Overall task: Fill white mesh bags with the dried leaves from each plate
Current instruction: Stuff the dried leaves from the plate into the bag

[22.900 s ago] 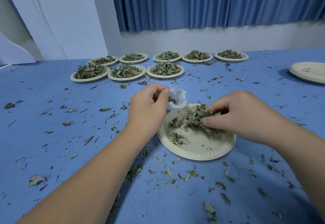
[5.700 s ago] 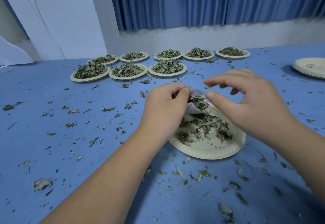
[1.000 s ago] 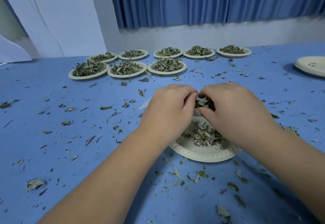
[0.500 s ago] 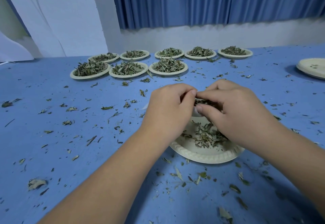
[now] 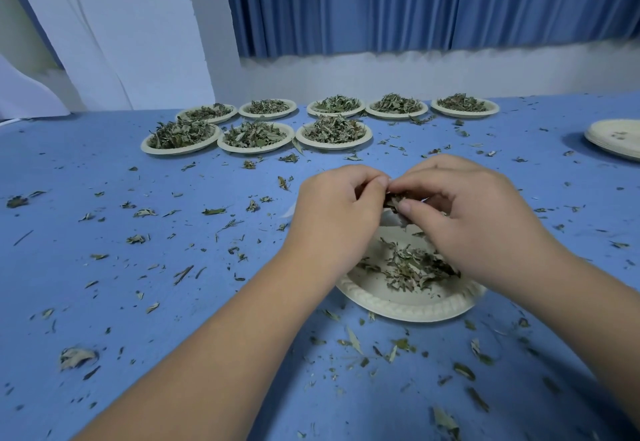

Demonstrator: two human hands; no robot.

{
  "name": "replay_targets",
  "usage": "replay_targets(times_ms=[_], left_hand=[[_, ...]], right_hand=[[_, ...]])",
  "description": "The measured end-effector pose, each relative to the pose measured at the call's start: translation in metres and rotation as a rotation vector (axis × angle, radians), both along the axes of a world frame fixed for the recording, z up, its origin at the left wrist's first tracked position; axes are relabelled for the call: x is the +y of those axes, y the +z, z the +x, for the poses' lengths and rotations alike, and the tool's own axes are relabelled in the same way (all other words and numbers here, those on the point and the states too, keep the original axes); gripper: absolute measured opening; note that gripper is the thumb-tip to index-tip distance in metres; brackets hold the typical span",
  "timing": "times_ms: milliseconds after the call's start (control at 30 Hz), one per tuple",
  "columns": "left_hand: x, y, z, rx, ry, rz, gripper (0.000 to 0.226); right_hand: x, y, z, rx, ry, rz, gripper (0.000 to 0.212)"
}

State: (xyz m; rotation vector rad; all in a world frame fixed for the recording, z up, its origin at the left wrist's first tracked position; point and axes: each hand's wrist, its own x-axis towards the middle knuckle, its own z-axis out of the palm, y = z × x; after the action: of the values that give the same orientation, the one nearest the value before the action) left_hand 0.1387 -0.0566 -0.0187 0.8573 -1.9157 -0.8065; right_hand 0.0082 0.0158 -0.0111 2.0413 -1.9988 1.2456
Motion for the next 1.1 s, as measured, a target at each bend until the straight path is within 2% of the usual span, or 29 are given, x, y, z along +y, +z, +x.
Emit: replay_targets(times_ms=[100,267,400,467,567,633,767,833,933,1100], left_hand=[[0.0,0.0,-0.001,0.009,0.001,0.023,0.021],[0.002,0.0,-0.001,0.014,-0.035,0.056,0.027],[-0.001,0.003,0.002,0.103,-0.001,0.114,0.029],[-0.002,0.004,0.004,0.149,0.01,0.135,0.028],[-0.004,0.005,0.007,0.209,0.022,0.186,0.025],[-0.004,0.006,0.007,0.222,0.034,0.21,0.025],[-0.002,0.006,0.006,0.221,0.019,0.198,0.027],[-0.001,0.005,0.005,0.206,0.015,0.171,0.028],[0.001,0.003,0.003,0.176,0.016,0.131,0.03],[0.002,0.003,0.001,0.116,0.003,0.07,0.029]], right_hand=[[0.0,-0.001,0.003,-0.037,-0.023,-0.056,0.023],[0.0,-0.002,0.005,0.1,-0.044,-0.105,0.01],[0.004,0.003,-0.003,0.146,-0.052,-0.186,0.009],[0.007,0.007,-0.008,0.124,-0.059,-0.168,0.018],[0.009,0.008,-0.014,-0.044,-0.06,0.049,0.056],[0.006,0.004,-0.013,-0.135,-0.067,0.15,0.064],[-0.001,-0.003,-0.007,-0.318,-0.037,0.057,0.032],[-0.003,-0.005,-0.004,-0.338,-0.009,-0.015,0.023],[-0.002,-0.005,-0.003,-0.27,-0.022,-0.093,0.023],[0.001,-0.002,0.001,-0.02,-0.03,-0.199,0.009]])
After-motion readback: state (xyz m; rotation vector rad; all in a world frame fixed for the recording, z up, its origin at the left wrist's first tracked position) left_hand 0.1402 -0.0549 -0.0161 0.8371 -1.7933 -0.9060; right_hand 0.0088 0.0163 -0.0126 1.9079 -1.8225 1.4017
